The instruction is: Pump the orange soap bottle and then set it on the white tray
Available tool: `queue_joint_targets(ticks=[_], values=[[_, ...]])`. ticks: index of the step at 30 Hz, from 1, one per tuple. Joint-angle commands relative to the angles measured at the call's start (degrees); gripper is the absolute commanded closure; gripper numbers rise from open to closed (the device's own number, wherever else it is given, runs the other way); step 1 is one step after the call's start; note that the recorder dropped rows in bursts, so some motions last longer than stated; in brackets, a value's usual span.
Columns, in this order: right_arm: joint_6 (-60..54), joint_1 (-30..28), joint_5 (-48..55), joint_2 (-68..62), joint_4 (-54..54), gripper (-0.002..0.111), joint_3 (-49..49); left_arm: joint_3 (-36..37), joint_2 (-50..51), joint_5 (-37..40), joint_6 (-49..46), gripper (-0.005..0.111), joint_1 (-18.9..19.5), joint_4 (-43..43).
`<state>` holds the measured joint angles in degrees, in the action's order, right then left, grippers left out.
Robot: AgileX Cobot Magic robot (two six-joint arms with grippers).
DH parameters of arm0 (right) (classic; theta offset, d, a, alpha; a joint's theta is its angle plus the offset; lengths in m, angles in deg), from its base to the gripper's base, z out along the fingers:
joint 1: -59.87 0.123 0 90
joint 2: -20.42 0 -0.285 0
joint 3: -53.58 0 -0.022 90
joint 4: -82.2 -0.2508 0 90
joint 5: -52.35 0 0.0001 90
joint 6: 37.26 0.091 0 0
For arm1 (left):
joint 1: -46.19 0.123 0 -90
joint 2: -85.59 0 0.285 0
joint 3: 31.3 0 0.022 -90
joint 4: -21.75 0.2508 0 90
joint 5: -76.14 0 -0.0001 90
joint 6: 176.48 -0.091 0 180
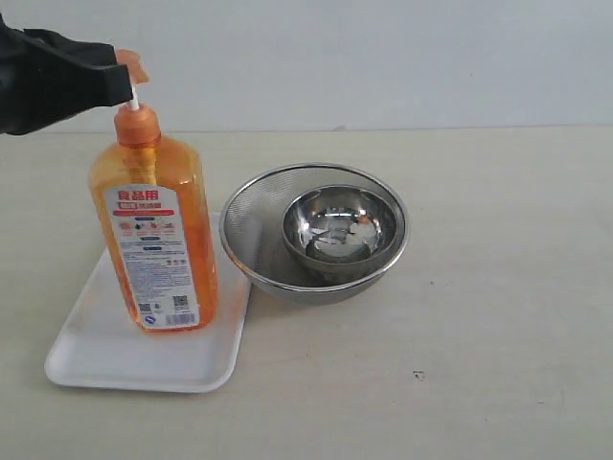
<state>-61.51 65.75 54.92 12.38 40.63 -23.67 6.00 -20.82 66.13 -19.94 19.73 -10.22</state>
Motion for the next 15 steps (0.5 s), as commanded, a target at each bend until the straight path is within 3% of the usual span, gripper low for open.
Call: queue_joint_targets(ticks=[1, 11, 15], values=[[-0.09, -0.21, -0.15, 0.25, 0.22, 0.108, 0.03, -0.33, -2.45, 0.39, 0.65, 0.102, -0.42, 0.28], [-0.09, -0.21, -0.15, 0.25, 0.22, 0.108, 0.03, -0.09, -6.26, 4.5, -3.71, 0.102, 0.14, 0.28], [-0.09, -0.21, -0.15, 0.25, 0.22, 0.108, 0.03, 3.31, -10.59, 3.2, -7.68, 0.102, 0.14, 0.28]])
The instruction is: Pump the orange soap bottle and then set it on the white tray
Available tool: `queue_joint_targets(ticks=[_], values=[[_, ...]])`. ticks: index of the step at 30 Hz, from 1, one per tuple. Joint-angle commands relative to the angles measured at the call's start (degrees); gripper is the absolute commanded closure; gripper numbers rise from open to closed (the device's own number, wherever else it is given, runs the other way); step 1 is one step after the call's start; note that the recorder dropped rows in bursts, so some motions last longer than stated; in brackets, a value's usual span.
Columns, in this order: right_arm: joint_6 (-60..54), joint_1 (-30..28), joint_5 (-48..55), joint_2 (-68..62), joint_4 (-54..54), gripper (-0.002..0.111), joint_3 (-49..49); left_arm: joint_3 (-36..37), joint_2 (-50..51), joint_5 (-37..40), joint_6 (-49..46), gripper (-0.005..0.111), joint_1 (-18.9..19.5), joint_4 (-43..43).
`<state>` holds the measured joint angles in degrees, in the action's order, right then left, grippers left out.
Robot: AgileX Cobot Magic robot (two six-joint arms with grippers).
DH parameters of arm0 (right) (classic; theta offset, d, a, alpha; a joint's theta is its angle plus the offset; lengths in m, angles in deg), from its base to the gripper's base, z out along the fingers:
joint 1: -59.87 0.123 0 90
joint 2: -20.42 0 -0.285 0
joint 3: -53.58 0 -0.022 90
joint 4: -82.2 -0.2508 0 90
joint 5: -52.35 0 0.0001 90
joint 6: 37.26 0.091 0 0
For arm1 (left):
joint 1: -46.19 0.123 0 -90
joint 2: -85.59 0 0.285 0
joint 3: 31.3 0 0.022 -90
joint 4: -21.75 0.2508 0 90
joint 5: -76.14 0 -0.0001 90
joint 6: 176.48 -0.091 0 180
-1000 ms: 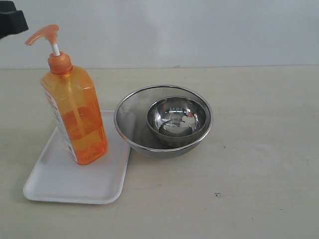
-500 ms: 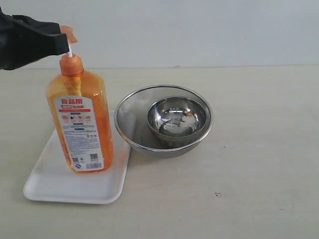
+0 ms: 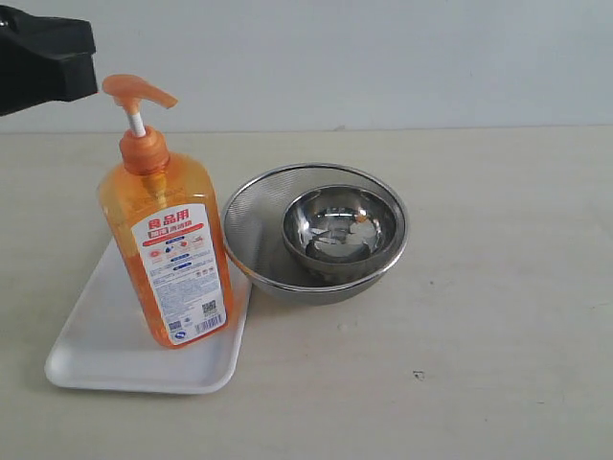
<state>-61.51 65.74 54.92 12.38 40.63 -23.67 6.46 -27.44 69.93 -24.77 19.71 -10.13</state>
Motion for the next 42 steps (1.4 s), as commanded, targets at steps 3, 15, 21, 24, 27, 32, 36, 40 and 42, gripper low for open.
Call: queue_joint_targets(ticks=[3, 15, 21, 24, 27, 32, 36, 40, 42], values=[[-0.09, -0.2, -0.15, 0.25, 0.22, 0.108, 0.03, 7.23, -8.69, -3.41, -2.04, 0.102, 0.16, -0.43], [-0.09, -0.2, -0.15, 0.25, 0.22, 0.108, 0.03, 28.9, -22.51, -10.96, -0.8, 0.102, 0.16, -0.15], [-0.09, -0.2, -0.15, 0.25, 0.22, 0.108, 0.03, 30.62, -22.51, -10.31, 1.51, 0.069, 0.16, -0.15], [-0.09, -0.2, -0.15, 0.25, 0.22, 0.108, 0.03, 30.62, -22.51, -10.34, 1.74, 0.038, 0.16, -0.15], [-0.09, -0.2, -0.15, 0.25, 0.22, 0.108, 0.03, 30.7, -22.22, -9.86, 1.89, 0.019, 0.16, -0.16], [-0.09, -0.2, -0.15, 0.25, 0.22, 0.108, 0.03, 31.49, -19.51, -11.14, 2.74, 0.009, 0.16, 0.95], [-0.09, -0.2, -0.15, 0.25, 0.22, 0.108, 0.03, 33.46, -16.17, -15.33, 12.54, 0.009, 0.16, 11.2], [-0.09, -0.2, -0.15, 0.25, 0.22, 0.108, 0.03, 36.07, -12.73, -25.05, 24.13, 0.009, 0.16, 28.64], [-0.09, -0.2, -0.15, 0.25, 0.22, 0.108, 0.03, 37.09, -11.02, -29.89, 25.76, 0.009, 0.16, 32.8]])
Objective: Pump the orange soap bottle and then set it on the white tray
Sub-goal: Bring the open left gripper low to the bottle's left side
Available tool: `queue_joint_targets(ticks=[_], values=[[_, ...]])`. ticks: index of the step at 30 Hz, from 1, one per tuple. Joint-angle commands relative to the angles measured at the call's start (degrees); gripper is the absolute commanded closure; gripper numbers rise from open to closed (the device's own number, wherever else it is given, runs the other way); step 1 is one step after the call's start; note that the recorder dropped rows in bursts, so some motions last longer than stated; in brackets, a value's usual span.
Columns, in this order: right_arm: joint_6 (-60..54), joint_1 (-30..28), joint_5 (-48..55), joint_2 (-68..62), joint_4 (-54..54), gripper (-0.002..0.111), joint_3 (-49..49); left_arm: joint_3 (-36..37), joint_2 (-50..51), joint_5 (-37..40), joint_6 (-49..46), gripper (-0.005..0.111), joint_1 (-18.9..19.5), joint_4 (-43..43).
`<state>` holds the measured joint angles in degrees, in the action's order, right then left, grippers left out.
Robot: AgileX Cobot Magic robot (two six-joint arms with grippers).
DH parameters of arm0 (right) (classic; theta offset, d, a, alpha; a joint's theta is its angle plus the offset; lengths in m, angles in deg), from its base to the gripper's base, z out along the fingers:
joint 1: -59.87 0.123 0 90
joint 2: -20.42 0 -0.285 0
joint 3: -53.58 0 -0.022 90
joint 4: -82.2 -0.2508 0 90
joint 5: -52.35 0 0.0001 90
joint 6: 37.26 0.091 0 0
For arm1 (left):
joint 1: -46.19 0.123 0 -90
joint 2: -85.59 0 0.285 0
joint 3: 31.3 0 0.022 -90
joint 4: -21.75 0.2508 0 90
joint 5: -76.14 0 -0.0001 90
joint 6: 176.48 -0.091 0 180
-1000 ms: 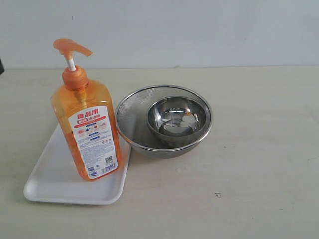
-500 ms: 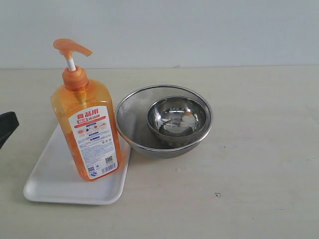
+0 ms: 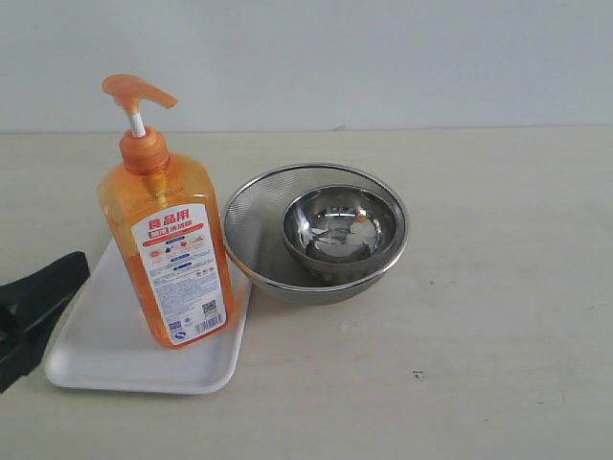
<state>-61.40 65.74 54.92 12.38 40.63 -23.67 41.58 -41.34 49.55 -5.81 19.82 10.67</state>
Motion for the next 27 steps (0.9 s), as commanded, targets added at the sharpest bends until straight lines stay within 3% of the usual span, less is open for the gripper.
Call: queue_joint_targets(ticks=[1, 9, 17, 27], values=[[-0.2, -0.2, -0.15, 0.25, 0.22, 0.108, 0.03, 2.0, 3.87, -10.62, 6.65, 0.009, 0.05, 12.15], [-0.2, -0.2, -0.15, 0.25, 0.22, 0.108, 0.03, 2.0, 14.07, -18.78, 4.89, 0.01, 0.05, 11.77], [-0.2, -0.2, -0.15, 0.25, 0.22, 0.108, 0.03, 1.47, 26.67, -32.16, 1.82, 0.01, 0.05, 4.51], [-0.2, -0.2, -0.15, 0.25, 0.22, 0.108, 0.03, -0.37, 32.35, -32.57, 0.49, 0.01, 0.05, 7.29]])
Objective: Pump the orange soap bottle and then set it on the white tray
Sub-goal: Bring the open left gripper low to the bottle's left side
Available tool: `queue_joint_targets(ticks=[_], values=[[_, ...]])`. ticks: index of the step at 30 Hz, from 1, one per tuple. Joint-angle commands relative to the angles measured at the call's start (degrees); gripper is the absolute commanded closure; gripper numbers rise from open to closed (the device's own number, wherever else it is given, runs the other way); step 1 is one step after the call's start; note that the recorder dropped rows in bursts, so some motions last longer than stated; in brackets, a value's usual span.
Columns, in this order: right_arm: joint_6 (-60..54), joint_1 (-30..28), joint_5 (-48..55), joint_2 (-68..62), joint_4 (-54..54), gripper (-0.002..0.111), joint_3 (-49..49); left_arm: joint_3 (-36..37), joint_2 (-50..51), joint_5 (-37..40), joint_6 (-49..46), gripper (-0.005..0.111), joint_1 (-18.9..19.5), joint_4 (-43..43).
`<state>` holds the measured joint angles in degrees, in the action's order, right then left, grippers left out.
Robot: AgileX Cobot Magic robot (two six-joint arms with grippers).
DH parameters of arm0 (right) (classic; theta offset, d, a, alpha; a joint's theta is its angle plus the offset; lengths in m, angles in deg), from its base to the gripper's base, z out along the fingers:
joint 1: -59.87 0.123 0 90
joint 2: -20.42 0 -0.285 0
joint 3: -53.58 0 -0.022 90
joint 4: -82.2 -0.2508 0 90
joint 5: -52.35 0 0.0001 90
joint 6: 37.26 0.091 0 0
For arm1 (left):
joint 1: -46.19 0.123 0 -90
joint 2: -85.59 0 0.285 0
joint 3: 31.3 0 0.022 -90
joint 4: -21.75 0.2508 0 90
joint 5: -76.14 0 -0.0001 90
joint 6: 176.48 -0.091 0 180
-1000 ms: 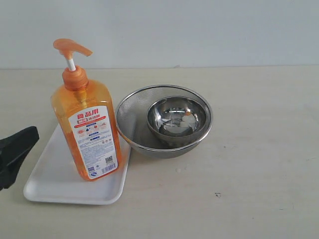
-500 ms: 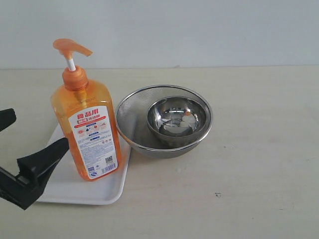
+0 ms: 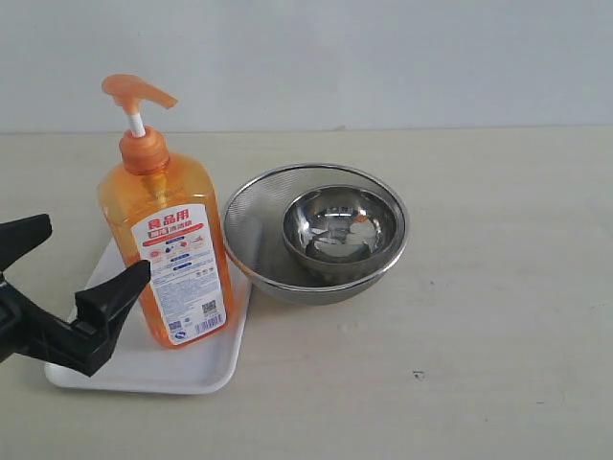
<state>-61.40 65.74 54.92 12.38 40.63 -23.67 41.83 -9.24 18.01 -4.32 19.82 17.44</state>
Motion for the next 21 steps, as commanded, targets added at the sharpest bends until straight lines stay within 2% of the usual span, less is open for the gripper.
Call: queue_joint_targets(ticks=[1, 5, 13, 21], values=[[-0.2, -0.2, -0.15, 0.25, 0.22, 0.108, 0.03, -0.62, 0.25, -1.04, -1.0, 0.01, 0.05, 0.72], [-0.2, -0.2, -0.15, 0.25, 0.22, 0.108, 0.03, -0.62, 0.25, -1.04, -0.55, 0.01, 0.05, -1.05], [-0.2, -0.2, -0.15, 0.25, 0.22, 0.108, 0.03, -2.72, 0.71, 2.84, 0.37, -0.001, 0.05, -0.65], [-0.2, -0.2, -0.15, 0.25, 0.22, 0.108, 0.03, -7.82, 7.79, 3.9, 0.9, -0.003, 0.05, -0.62]])
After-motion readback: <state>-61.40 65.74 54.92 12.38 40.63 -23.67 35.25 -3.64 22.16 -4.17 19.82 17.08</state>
